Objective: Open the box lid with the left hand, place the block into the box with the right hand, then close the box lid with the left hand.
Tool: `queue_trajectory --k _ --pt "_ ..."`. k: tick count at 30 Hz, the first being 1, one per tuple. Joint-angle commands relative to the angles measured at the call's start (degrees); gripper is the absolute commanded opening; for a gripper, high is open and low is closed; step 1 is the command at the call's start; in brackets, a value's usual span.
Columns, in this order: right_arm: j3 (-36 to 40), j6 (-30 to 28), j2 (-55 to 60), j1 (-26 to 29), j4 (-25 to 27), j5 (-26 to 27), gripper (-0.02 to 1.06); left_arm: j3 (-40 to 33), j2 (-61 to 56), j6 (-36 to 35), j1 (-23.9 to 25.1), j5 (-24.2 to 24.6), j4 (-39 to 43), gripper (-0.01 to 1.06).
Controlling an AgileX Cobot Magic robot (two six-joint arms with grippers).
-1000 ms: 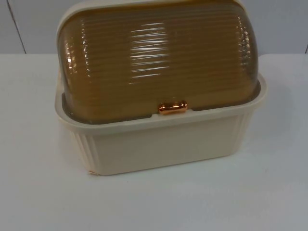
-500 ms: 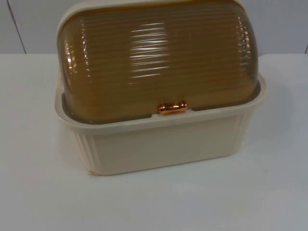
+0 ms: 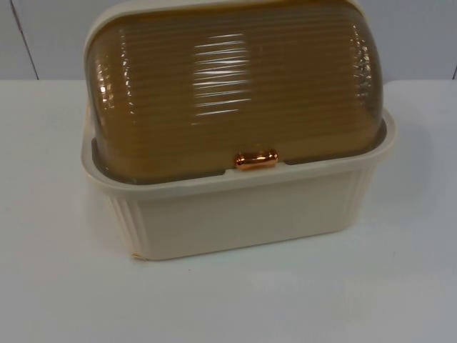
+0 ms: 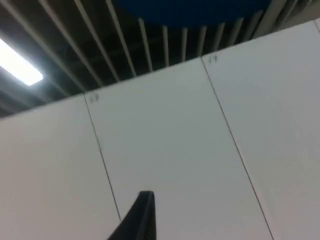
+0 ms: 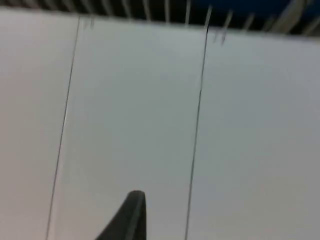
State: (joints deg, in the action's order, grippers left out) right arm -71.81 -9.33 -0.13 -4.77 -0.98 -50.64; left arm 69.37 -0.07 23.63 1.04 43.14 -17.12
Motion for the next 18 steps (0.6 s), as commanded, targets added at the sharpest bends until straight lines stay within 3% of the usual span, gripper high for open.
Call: queue_trajectory --k 1,5,9,13,18 --pt "3.79 1.72 0.13 0.02 0.11 0.53 1.05 -2.66 0.07 -2.42 -0.28 -1.8 1.71 1.04" --pt "8.89 2.86 0.13 0.02 -0.17 0.19 1.05 -6.25 0.07 -6.09 -0.28 -0.56 4.23 1.04" --pt "18.27 7.1 0.13 0.02 -0.17 -3.58 1.05 -12.02 0.07 -11.38 -0.28 9.34 9.15 1.04" --pt "23.97 7.38 0.13 0.02 -0.17 -7.56 1.05 -16.0 0.07 -11.77 -0.28 14.02 10.06 1.04" --pt "31.76 7.38 0.13 0.02 -0.17 -8.49 1.05 -21.63 0.07 -12.09 -0.28 15.27 10.06 1.04"
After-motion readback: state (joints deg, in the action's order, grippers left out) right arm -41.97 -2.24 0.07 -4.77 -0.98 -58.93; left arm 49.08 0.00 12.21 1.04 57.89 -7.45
